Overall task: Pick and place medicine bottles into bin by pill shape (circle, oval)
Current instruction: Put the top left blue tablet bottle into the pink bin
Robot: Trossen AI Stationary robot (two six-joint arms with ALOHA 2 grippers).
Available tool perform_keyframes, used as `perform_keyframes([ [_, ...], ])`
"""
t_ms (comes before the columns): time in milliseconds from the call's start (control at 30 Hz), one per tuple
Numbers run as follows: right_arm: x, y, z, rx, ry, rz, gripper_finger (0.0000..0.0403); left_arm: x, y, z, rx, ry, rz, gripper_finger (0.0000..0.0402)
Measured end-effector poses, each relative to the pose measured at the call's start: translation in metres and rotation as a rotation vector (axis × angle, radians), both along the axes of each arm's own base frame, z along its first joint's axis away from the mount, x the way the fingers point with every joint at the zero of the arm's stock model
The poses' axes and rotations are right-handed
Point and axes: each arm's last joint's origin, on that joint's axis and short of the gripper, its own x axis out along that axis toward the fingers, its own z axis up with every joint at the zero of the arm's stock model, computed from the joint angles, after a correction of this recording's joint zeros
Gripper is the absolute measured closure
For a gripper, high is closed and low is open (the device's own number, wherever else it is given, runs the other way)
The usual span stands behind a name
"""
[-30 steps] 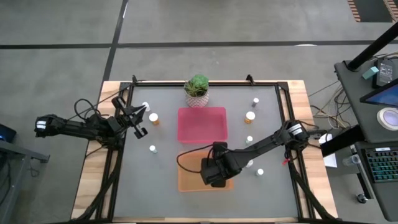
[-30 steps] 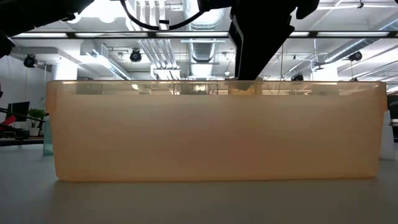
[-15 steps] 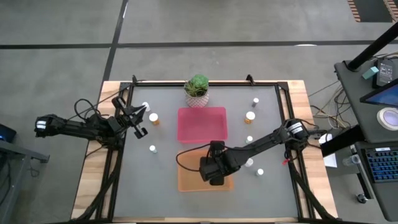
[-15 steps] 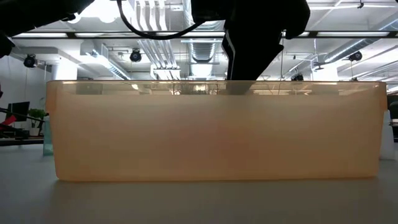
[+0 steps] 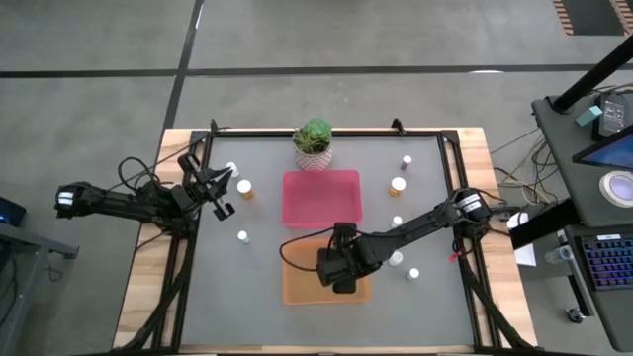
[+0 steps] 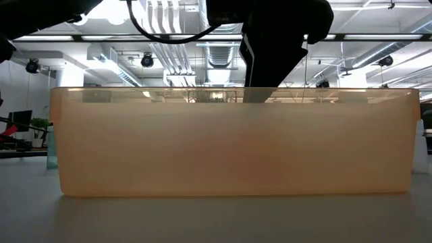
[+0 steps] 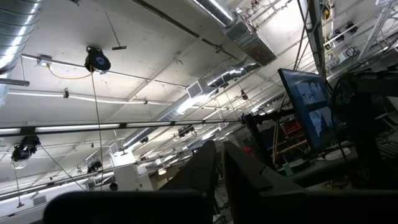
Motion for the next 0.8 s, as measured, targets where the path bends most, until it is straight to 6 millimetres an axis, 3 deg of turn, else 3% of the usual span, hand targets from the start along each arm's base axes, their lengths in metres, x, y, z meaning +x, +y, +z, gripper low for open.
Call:
perform_keyframes([
  [233,-0.002,-0.001,0.004,0.000,-0.003,0.005,0.0136,0.000,0.000,0.000,0.000,0.000,0.000,0.0388],
  [400,-0.010,-0.001,0.027,0.008,-0.056,0.011,0.0139,0.000,0.000,0.000,0.000,0.000,0.000,0.0388],
  [567,-0.031,0.003,0.054,-0.050,-0.189,0.028,0.0147,0.000,0.000,0.000,0.000,0.000,0.000,0.0388],
  [800,-0.059,-0.004,0.062,-0.030,-0.430,0.069,0.0156,0.000,0.000,0.001,-0.060,-0.023,-0.042,0.0388],
])
